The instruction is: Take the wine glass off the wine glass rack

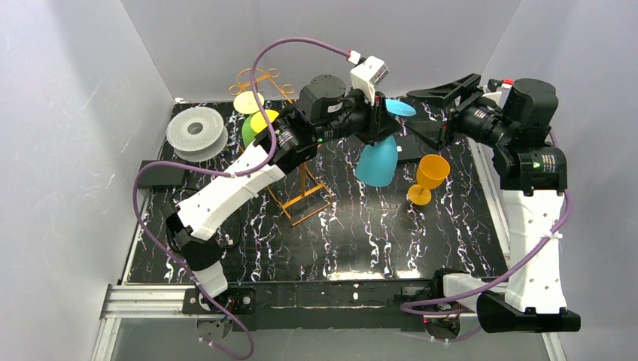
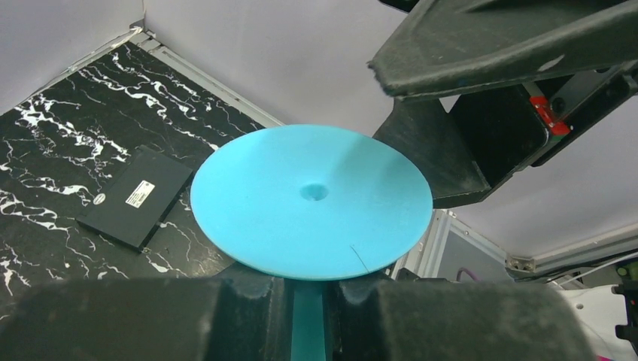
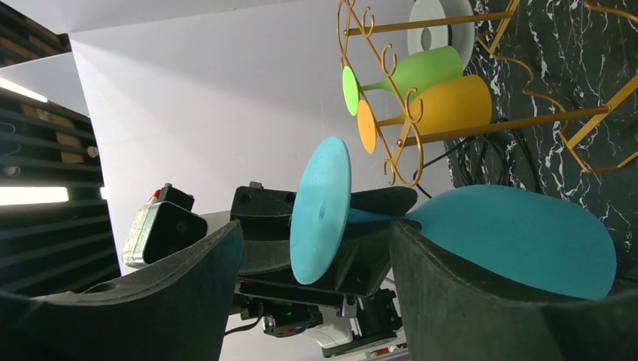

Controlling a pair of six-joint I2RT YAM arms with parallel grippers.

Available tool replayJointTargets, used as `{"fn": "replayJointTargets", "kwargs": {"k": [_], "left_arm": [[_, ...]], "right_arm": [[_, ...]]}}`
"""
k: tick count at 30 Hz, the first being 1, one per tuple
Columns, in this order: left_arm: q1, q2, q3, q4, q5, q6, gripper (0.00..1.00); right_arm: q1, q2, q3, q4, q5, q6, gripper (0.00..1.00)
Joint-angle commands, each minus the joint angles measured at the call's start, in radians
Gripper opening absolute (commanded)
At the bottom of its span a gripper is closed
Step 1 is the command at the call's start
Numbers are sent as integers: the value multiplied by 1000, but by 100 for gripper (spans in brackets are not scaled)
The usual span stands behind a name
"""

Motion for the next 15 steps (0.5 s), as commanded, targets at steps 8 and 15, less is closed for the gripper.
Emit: {"fn": "replayJointTargets", "kwargs": {"k": [8,15], "left_arm": [[-4,-36,53,46,-269,-112,0],[-2,-21,119,70,-366,-200,0]], "right_arm": [[-29,-27,92,-18,57,-224,83],[-34,-139,-50,103,116,-285,85]]}}
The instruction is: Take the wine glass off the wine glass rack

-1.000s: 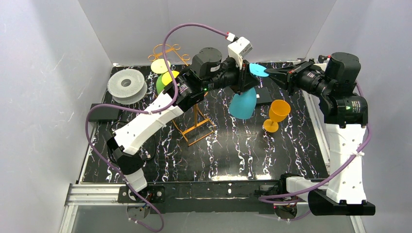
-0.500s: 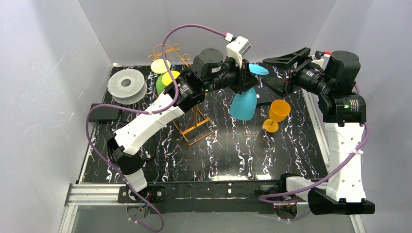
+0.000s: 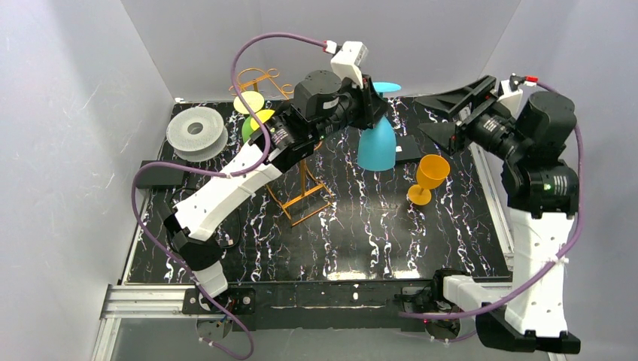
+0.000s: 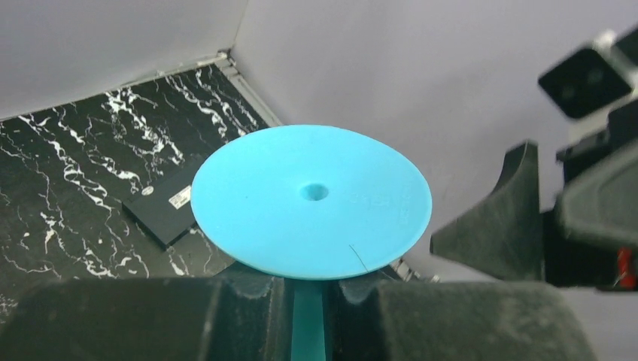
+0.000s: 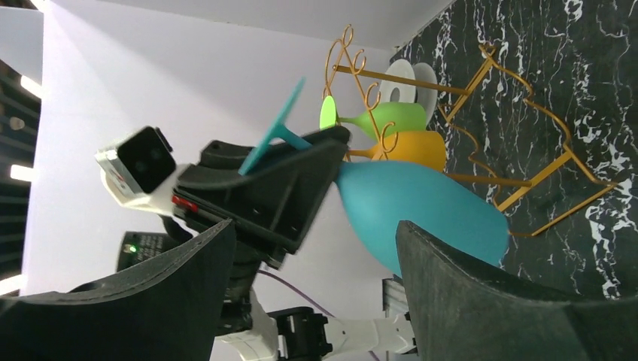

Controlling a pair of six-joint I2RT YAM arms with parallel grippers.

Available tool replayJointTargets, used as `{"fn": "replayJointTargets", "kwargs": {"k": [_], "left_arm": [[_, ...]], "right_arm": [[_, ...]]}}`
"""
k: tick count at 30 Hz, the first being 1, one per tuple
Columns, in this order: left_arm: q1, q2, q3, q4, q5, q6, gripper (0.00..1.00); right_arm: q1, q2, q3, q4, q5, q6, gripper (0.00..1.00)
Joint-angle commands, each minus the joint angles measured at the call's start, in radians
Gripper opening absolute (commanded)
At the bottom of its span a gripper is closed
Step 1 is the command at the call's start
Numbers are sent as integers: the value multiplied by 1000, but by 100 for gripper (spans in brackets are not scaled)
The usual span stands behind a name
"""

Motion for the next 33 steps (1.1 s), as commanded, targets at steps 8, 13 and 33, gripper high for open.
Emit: {"fn": "replayJointTargets", "kwargs": {"k": [8,13,33], "left_arm": [[45,43,227,71,-220,-334,0],[115,102,325,25,-202,-596,0],[159,186,381,65,-213,-800,0]], "right_arm": [[-7,-243,-232,259,159,-125,84],[-7,-314,-337,413,192,-91,81],[-6,-229,-408,683,152,3,65]]}}
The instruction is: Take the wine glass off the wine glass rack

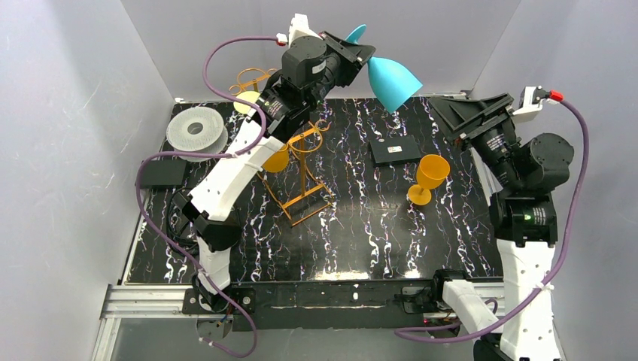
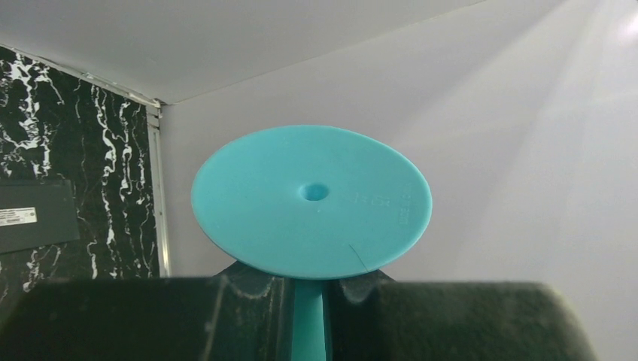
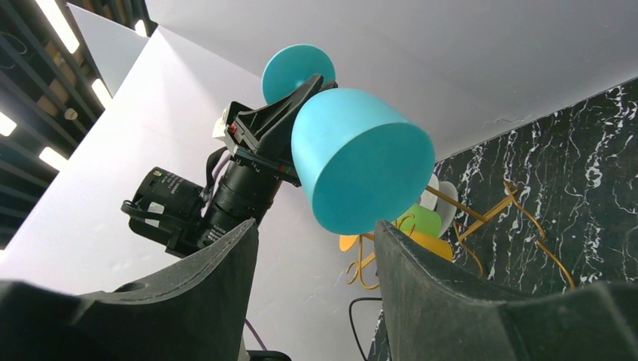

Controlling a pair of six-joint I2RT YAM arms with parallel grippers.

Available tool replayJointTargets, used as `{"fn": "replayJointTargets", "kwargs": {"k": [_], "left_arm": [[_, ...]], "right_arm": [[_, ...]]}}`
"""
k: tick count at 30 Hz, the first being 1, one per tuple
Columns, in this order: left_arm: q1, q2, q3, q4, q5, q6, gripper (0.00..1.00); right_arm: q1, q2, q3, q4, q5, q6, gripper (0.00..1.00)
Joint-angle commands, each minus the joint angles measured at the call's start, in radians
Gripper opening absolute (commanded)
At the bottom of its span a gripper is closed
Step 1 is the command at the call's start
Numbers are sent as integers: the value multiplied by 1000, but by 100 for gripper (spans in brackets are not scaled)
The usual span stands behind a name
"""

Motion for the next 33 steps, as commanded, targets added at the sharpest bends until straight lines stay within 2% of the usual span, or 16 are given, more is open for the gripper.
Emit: {"fn": "replayJointTargets", "kwargs": {"k": [1,19,33], "left_arm": [[6,4,50,99,-18,-37,0],[7,30,38,135,-37,-60,0],[8,48,34,179,-59,-55,0]], "right_arm": [[-3,31,3,118,-10,15,64],[-2,220,157,135,-86,31,52],[5,302,211,162,-100,71,38]]}}
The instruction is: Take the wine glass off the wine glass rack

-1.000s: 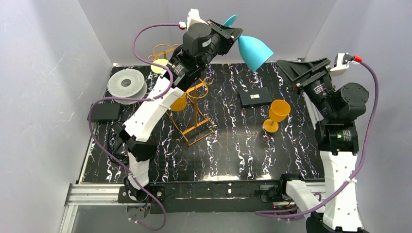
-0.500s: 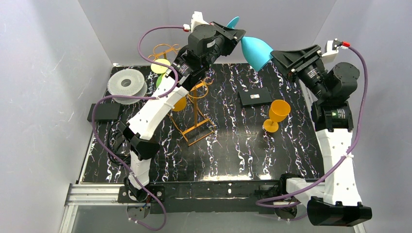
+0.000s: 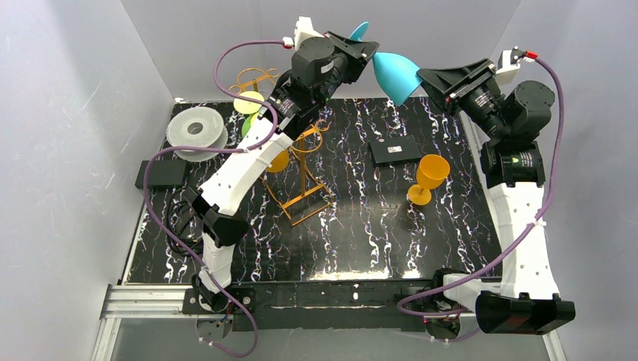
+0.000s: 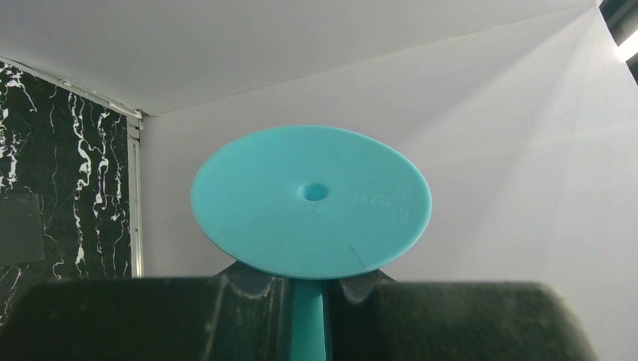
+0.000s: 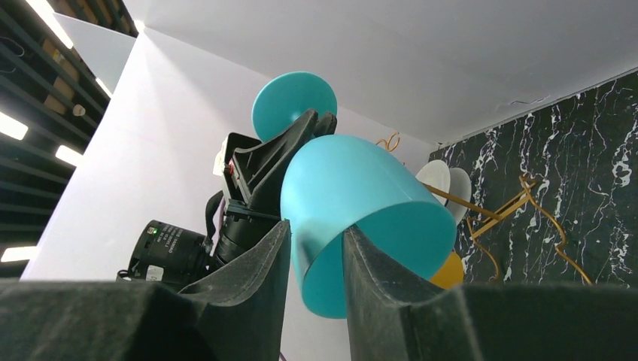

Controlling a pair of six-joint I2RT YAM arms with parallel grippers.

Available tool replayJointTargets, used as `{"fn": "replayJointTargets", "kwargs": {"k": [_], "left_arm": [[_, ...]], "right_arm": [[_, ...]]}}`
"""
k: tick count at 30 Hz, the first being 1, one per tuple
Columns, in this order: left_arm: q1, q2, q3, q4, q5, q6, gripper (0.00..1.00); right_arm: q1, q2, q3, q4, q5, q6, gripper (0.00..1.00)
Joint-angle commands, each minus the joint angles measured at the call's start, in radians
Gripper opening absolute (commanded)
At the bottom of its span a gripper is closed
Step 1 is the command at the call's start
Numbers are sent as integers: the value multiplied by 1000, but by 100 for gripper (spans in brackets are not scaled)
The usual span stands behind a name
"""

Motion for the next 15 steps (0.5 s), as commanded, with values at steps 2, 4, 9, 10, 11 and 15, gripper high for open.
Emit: {"fn": "replayJointTargets", "kwargs": {"k": [2,4,9,10,11,15], "left_arm": [[2,-13,19,107,-32,5,0],[1,-12,17,111,-32,5,0],[2,-14,13,117,-32,14,0],[2,-15,11,117,-31,17,0],[3,-17,7,120,-29,20,0],[4,-24,-4,127,-29,41,0]], "right_arm": [[7,9,53,68,-15,22,35],[11,17,57,68,-19,26,33],[19,25,65,68,-18,36,29],[20,29,67,81,-19,40,29],[22,33,69,94,-21,46,29],[32,49,76,109,-30,72,29]]}}
